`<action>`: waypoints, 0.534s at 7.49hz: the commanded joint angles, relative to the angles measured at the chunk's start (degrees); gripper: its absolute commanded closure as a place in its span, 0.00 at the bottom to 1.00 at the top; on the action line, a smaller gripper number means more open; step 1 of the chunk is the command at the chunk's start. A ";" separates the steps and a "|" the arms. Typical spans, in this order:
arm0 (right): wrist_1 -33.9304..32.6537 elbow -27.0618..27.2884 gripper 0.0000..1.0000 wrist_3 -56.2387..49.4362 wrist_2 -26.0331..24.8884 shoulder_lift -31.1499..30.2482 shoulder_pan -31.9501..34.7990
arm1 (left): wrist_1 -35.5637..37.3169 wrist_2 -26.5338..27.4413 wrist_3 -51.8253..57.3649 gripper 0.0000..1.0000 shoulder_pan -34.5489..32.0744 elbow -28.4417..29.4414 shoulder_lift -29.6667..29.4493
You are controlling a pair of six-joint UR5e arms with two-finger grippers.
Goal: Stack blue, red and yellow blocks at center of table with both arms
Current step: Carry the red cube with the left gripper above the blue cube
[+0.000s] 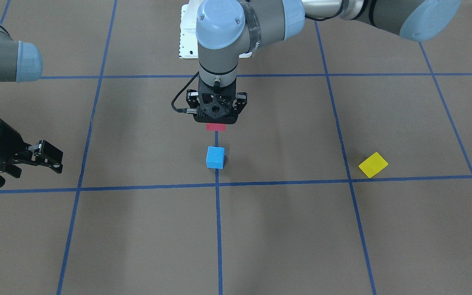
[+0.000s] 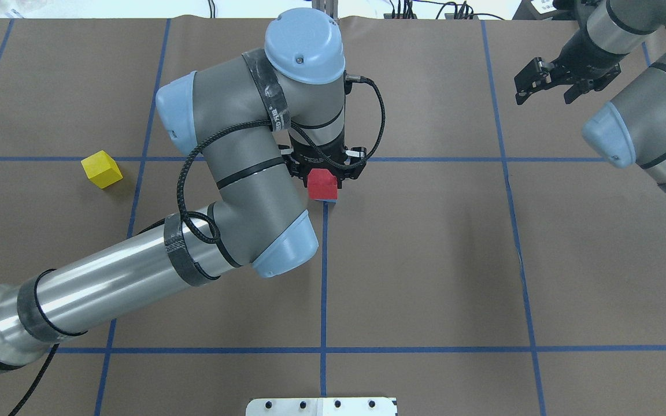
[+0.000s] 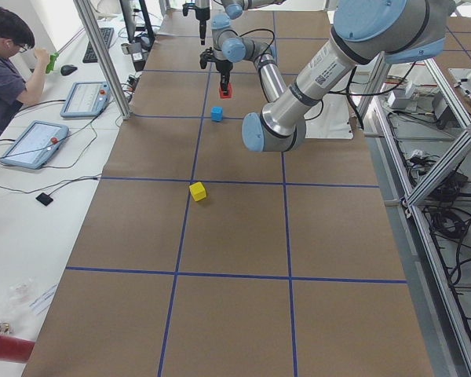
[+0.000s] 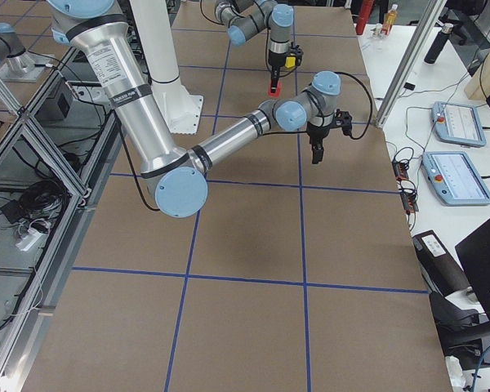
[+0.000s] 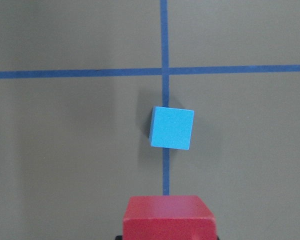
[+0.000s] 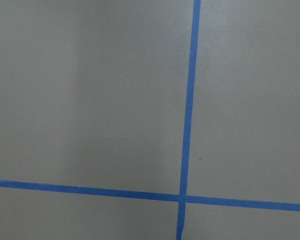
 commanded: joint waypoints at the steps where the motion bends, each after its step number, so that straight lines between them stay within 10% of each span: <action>1: 0.00 -0.07 0.01 -0.59 0.27 -0.61 0.28 | -2.80 1.48 0.29 1.00 0.60 2.82 -0.10; 4: 0.09 -0.33 0.01 -0.59 0.09 -0.61 0.20 | -9.92 3.85 1.25 1.00 0.69 8.88 -0.28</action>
